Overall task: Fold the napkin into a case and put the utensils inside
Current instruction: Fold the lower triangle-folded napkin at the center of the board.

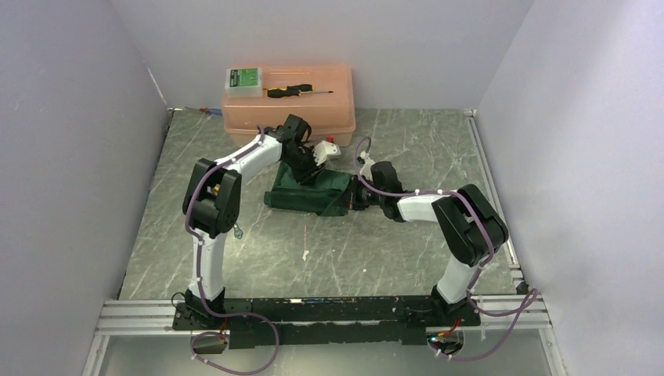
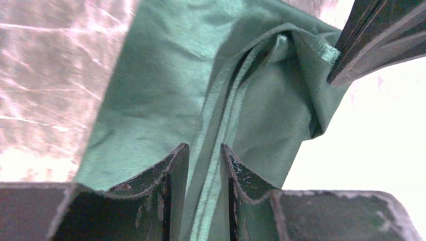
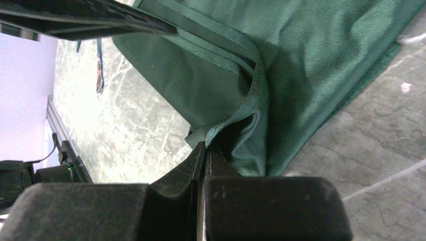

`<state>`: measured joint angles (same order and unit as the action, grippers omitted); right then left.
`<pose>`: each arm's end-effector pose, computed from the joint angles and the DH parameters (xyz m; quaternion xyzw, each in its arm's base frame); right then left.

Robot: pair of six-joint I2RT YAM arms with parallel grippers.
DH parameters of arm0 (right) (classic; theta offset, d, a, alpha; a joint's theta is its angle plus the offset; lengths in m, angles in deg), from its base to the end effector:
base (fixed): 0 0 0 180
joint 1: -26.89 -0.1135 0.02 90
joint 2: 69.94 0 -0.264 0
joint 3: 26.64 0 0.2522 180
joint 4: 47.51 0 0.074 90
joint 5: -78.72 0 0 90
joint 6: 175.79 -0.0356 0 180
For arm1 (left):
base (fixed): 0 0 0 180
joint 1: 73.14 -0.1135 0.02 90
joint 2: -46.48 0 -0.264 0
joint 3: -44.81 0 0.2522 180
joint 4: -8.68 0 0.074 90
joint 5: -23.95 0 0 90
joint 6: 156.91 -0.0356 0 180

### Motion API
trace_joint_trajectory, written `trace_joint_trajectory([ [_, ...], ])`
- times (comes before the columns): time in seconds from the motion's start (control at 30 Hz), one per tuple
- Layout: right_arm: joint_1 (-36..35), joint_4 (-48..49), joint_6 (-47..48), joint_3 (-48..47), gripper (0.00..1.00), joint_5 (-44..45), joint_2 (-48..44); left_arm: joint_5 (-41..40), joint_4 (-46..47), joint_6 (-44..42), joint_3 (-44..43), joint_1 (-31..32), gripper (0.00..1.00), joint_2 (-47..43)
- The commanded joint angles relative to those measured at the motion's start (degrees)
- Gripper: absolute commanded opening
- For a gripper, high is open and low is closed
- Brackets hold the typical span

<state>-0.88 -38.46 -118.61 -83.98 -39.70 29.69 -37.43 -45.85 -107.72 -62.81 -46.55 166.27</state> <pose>0.2919 0.1728 0.1464 -0.0790 0.8572 0.4189 0.2889 0.3852 -0.2119 0.1928 0.5681 0.7618 -0.2160 0.2241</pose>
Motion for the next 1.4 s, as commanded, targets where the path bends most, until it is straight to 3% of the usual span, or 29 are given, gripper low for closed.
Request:
trace_joint_trajectory([
  [0.0,0.7,4.7,-2.0,-0.3,0.00,2.5,1.1,1.7,-0.6,1.3,-4.4,-0.4,0.36,-0.2],
  [0.4,1.9,9.9,-6.4,2.4,0.00,4.8,3.6,-2.6,8.6,4.9,-7.9,-0.4,0.34,7.7],
  [0.87,2.2,13.0,-11.0,6.6,0.00,7.5,4.2,-4.4,8.3,1.5,-4.2,-0.4,0.29,8.2],
  [1.37,2.1,10.1,-8.9,-0.1,0.01,8.5,3.8,-2.8,5.3,-1.1,-4.2,-0.4,0.26,8.4],
])
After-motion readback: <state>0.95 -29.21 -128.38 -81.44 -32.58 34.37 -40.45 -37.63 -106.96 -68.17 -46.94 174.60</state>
